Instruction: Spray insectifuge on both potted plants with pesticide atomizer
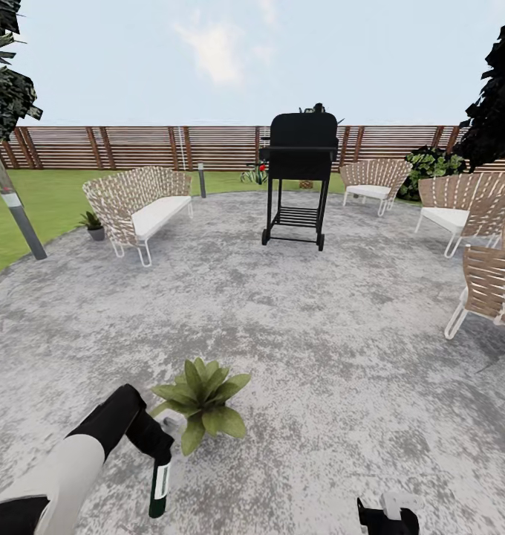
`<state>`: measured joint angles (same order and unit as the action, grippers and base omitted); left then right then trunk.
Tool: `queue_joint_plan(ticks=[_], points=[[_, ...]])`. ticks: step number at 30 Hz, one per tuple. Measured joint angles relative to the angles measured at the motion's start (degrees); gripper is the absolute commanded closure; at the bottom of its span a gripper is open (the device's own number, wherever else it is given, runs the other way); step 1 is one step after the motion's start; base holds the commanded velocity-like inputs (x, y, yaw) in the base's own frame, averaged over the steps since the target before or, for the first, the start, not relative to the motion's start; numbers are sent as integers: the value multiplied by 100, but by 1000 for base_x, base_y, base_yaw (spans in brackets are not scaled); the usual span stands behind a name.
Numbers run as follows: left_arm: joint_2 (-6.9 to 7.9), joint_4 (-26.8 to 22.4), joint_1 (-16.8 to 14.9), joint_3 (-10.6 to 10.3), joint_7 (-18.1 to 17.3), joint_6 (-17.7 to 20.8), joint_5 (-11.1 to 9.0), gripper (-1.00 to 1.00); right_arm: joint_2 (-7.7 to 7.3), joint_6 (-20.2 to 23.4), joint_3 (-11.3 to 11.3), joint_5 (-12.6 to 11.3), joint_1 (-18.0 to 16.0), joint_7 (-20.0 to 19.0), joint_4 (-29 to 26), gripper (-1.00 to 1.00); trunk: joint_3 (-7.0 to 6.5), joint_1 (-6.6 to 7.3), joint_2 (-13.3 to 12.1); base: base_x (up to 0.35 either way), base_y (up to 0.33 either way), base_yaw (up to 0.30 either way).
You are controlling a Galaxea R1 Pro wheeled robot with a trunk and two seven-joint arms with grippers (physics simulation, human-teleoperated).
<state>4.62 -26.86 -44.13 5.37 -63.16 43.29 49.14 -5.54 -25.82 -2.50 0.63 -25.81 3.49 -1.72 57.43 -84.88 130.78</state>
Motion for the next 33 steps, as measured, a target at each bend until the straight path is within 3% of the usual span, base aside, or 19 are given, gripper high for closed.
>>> queue_joint_plan(ticks=[5, 6, 15, 22, 27, 30, 33], points=[[97, 7, 66, -7, 5, -20, 18, 100, 0, 0, 0, 0, 0, 8, 0, -100, 0, 0, 0, 0, 0, 0], [114, 7, 75, -8, 0, -18, 112, 100, 0, 0, 0, 0, 0, 9, 0, -100, 0, 0, 0, 24, 0, 0], [78, -5, 26, 12, -11, 3, 209, 100, 0, 0, 0, 0, 8, 9, 0, -100, 0, 2, 0, 231, 0, 0], [51, 4, 72, -5, -7, -8, 203, 100, 0, 0, 0, 0, 9, 9, 2, -100, 0, 0, 0, 23, 0, 0], [117, 74, 94, -3, -4, -76, 218, 100, 0, 0, 1, 0, 9, 9, 3, -100, 0, 0, 0, 1, 0, 0], [157, 40, 424, -6, 7, -99, 220, 100, 0, 0, 0, 0, 9, 9, 2, -100, 0, 0, 0, 0, 0, 0], [148, 11, 546, -6, -4, -103, 203, 100, 0, 0, 2, 0, 9, 9, 2, -100, 0, 0, 0, 0, 0, 0]])
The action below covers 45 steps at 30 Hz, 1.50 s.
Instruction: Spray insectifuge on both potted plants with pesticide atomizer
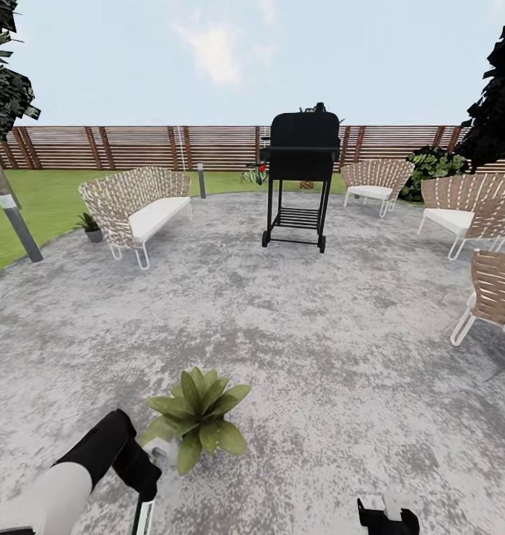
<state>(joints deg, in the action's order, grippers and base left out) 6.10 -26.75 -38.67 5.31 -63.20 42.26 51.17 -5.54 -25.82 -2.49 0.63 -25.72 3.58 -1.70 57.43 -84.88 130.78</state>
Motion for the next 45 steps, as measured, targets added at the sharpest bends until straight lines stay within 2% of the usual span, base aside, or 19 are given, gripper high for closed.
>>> queue_joint_plan(ticks=[3, 5, 6, 10, 12, 15, 17, 32, 40, 45], points=[[-55, -11, 13, 13, -13, -1, -11, 100, 0, 0, 0, 0, 0, 0, 0, -100, 0, 0, 0, 0, 0, 0], [-201, -15, -6, 22, -11, 2, -27, 100, 0, 0, -2, 0, 0, 0, 2, -100, 0, 0, 0, 0, 0, 0], [-224, -15, -9, 19, -10, -7, -12, 100, 0, 0, -1, 0, 0, 0, 3, -100, 0, 0, 0, 0, 0, 0], [-180, -21, -20, 19, -8, -9, 10, 100, 0, 0, -1, 0, 0, 0, 0, -100, 0, 0, 0, 0, 0, 0], [-58, -23, -13, 20, -12, -9, 16, 100, 0, 0, -1, -4, 0, 0, -1, -100, 0, 0, 0, 0, 0, 0], [298, -24, -22, 49, -15, -15, 10, 100, 11, 0, -1, -11, 0, 16, -2, -100, 0, 0, 0, 0, 0, 0], [360, -25, -44, 57, -10, 4, -6, 100, 15, 0, -2, -18, 0, 26, -2, -100, 2, 0, 0, 0, 0, 0], [298, -25, -52, 32, 2, 78, -1, 100, -47, -17, -10, -26, 0, 33, -11, -100, 385, -329, 600, 0, 0, 0], [288, -23, -39, 33, 11, 80, -7, 100, -53, -17, -3, -16, 0, 19, -2, -100, 389, -329, 602, 0, 0, 0], [131, -28, -52, 29, 42, 89, 10, 100, -60, -16, -2, -16, 0, 17, -3, -100, 389, -328, 602, 125, 107, 0]])
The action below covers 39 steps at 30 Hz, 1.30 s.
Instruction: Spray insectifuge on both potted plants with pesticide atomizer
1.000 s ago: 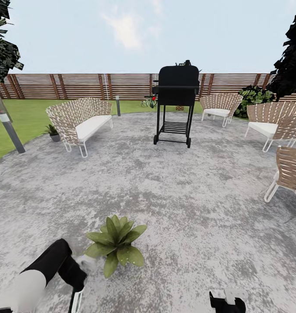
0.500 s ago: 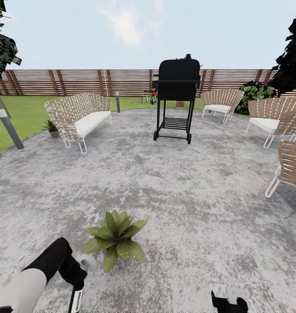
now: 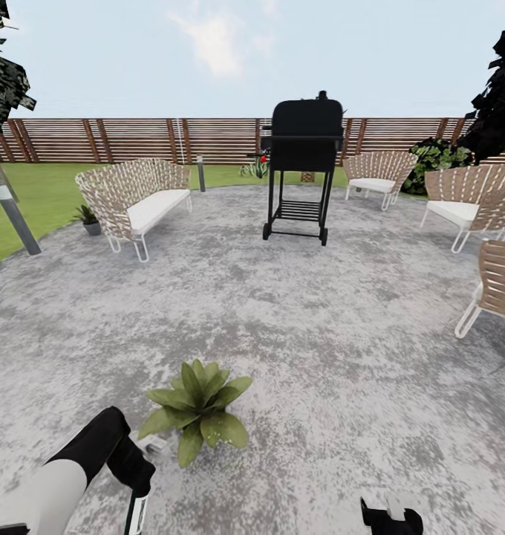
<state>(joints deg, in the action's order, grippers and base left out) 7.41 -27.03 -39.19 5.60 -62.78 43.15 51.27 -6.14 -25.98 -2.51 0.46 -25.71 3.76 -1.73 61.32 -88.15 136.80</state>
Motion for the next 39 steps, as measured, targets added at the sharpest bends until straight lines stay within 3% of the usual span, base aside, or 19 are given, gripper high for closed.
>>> queue_joint_plan(ticks=[8, 15, 22, 26, 32, 39], points=[[-11, 3, 74, -11, 21, -23, 1, 100, 2, -2, 1, 1, -1, 1, 1, -100, 0, -2, 0, 34, 30, 0], [90, 51, 87, -25, 13, -85, 7, 100, 4, -2, 1, 8, -1, 1, 1, -100, 0, -2, 0, 0, 0, 0], [-99, 5, 70, 4, 20, -79, -18, 100, 6, -2, 1, 1, -1, 1, 1, -100, 0, -2, 0, 0, 0, 0], [-89, -3, 55, -17, 28, -88, 12, 100, 7, -2, 1, 0, -1, 1, 1, -100, 0, -2, 0, 0, 0, -40], [116, 52, 84, -26, 66, -96, 373, 100, 7, -2, 1, 1, 1, 1, -1, -100, 0, -2, 0, -9, 9, -239], [81, 19, 88, -8, 75, -78, 444, 100, 8, 1, 0, 0, 0, 13, -1, -100, 0, -4, 0, -178, 201, -40]])
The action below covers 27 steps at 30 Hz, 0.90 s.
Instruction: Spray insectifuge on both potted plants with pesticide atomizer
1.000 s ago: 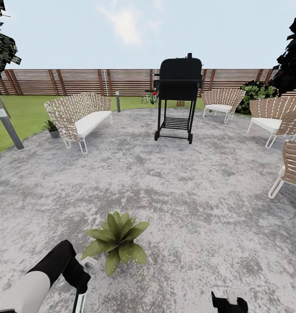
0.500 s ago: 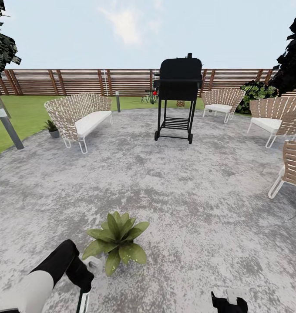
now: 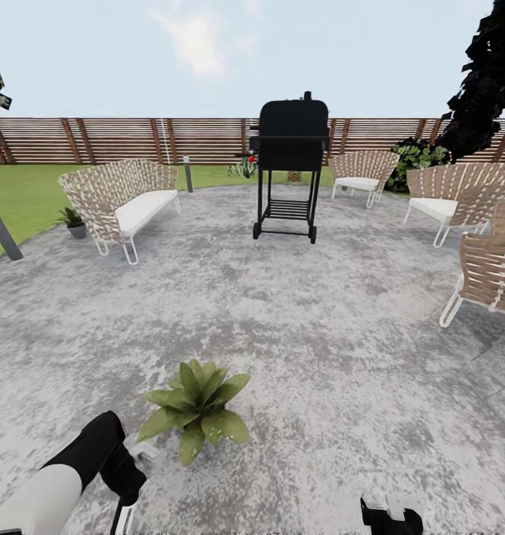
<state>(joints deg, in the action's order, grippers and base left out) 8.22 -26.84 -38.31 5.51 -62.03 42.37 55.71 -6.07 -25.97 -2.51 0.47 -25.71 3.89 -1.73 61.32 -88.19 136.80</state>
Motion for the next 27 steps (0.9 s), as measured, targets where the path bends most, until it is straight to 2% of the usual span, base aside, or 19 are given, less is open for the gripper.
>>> queue_joint_plan(ticks=[9, 14, 15, 18, 19, 23, 27], points=[[-2, -15, 0, 59, 3, 10, -21, 100, 0, 1, 0, 0, 1, 4, -1, -100, 0, 4, 0, 37, 320, -15], [-45, 1, -1, 53, 6, 3, -70, 100, -1, -2, 1, 0, 1, 6, -1, -100, 0, 2, 0, 82, 110, -226], [-200, 19, 1, 53, 6, 15, -92, 100, -1, -2, 1, 0, 0, 6, 0, -100, 0, 2, 0, 5, 7, -123], [-433, 48, 1, 31, 1, -2, -33, 100, 0, -2, 0, 0, -1, 6, 1, -100, 0, 2, 0, 2, 2, -37], [-470, 44, 1, 22, -1, -12, -17, 100, 0, -2, 0, 0, -1, 6, 1, -100, 0, 2, 0, 0, 1, -11], [-445, 19, 1, 5, -10, -30, 2, 100, 0, -2, 0, 0, -1, 6, 1, -100, 0, 2, 0, 0, 0, -17], [-351, -2, -1, 22, -4, -40, 8, 100, -1, -2, 1, 1, 0, 6, 0, -100, 6, 2, 0, -4, 3, -219]])
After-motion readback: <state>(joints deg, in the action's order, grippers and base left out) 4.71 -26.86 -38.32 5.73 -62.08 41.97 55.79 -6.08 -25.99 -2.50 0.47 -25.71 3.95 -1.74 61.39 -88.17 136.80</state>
